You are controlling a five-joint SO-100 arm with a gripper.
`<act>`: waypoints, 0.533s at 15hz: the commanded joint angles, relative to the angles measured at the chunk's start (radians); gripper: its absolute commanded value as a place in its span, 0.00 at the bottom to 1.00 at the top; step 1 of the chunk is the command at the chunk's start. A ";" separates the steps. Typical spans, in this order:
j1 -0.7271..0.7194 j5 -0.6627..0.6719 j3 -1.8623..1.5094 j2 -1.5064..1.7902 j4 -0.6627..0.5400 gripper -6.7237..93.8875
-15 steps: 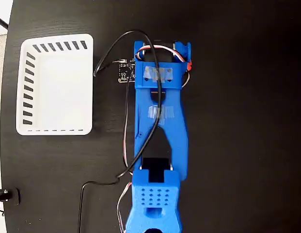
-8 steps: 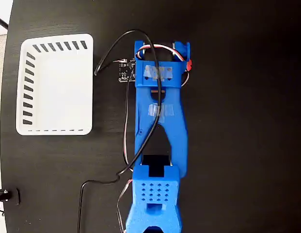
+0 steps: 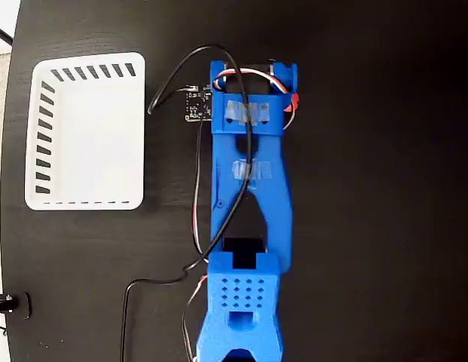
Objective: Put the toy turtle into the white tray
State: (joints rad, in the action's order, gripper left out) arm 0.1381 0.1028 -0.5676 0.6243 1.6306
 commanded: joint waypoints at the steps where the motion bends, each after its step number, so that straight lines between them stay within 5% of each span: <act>1: 0.021 -0.006 -0.018 0.164 0.018 0.07; 8: -0.094 -0.035 -0.279 0.686 0.012 0.07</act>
State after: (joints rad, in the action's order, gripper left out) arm 0.0767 0.0721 -0.8222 1.0584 1.6444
